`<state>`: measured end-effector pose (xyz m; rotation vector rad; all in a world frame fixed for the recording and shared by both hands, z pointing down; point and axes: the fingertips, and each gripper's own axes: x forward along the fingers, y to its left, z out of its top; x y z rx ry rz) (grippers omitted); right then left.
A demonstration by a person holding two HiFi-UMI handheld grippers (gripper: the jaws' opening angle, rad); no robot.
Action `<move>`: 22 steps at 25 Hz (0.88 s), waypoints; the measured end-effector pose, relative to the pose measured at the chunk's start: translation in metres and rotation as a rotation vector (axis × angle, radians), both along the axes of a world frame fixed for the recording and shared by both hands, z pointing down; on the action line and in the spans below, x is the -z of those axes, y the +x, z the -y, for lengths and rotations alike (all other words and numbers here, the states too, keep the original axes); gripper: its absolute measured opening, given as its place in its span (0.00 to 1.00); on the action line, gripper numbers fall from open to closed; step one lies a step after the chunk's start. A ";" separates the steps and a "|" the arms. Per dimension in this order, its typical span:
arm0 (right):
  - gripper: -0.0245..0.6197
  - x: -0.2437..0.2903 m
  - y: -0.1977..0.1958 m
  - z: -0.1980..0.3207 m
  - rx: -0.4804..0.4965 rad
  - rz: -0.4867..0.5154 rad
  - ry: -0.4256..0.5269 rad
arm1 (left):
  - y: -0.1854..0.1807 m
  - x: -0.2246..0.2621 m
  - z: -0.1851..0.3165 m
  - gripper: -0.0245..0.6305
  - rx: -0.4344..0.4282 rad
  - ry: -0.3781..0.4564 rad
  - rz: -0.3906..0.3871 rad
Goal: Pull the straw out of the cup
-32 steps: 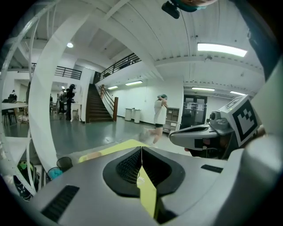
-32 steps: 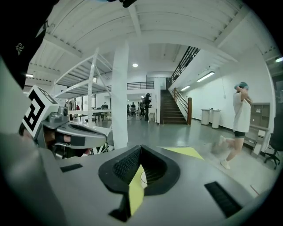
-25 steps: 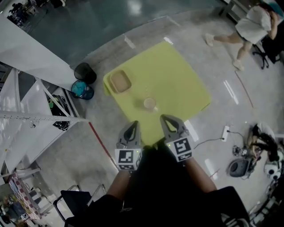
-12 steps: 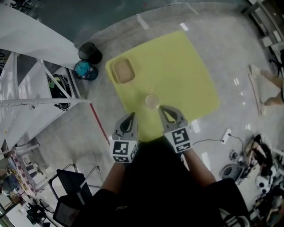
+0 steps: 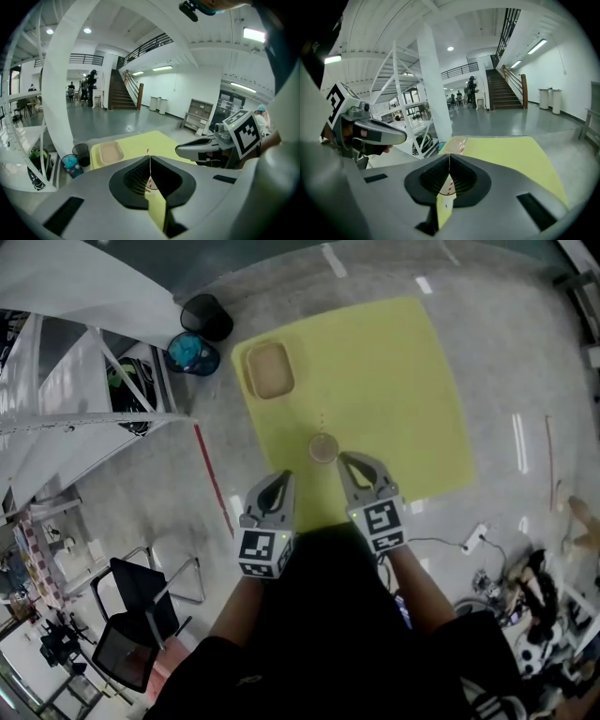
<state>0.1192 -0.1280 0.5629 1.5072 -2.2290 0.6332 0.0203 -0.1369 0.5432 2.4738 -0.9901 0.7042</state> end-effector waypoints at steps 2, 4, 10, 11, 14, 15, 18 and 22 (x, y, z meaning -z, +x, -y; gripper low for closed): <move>0.06 -0.004 -0.001 0.004 0.024 0.000 -0.011 | 0.000 -0.001 0.005 0.11 0.021 0.002 0.005; 0.06 -0.009 -0.003 0.009 0.048 -0.001 -0.023 | -0.001 0.000 0.009 0.11 0.042 0.001 0.008; 0.06 -0.033 -0.017 0.026 0.145 -0.008 -0.060 | -0.016 -0.014 0.009 0.11 0.132 -0.025 0.029; 0.06 -0.035 -0.018 0.026 0.155 -0.009 -0.062 | -0.018 -0.017 0.007 0.11 0.145 -0.028 0.031; 0.06 -0.040 -0.022 0.029 0.180 -0.011 -0.065 | -0.024 -0.021 0.004 0.11 0.177 -0.035 0.037; 0.06 -0.042 -0.024 0.030 0.187 -0.013 -0.067 | -0.026 -0.022 0.003 0.11 0.186 -0.035 0.039; 0.06 -0.049 -0.028 0.030 0.198 -0.013 -0.080 | -0.030 -0.025 0.000 0.11 0.196 -0.033 0.049; 0.06 -0.055 -0.029 0.032 0.205 -0.017 -0.099 | -0.036 -0.022 -0.001 0.11 0.211 -0.029 0.055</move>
